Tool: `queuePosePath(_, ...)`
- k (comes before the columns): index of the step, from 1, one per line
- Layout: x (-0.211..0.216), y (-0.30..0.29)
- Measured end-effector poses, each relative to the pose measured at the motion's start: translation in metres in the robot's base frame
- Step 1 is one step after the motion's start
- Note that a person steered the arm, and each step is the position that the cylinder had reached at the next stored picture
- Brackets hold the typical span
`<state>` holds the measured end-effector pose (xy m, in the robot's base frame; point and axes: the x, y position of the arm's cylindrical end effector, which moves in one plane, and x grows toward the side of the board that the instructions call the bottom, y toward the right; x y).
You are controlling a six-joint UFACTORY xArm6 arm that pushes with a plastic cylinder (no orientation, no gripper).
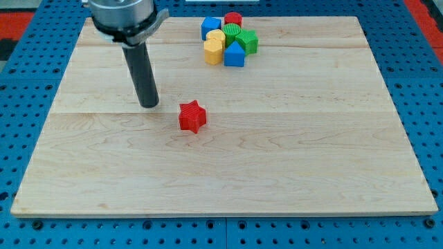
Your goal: Slide the red star slightly up
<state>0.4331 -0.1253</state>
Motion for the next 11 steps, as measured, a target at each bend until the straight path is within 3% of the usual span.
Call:
queuePosePath(8, 0.042, 0.034)
queuePosePath(9, 0.029, 0.074)
queuePosePath(11, 0.001, 0.083)
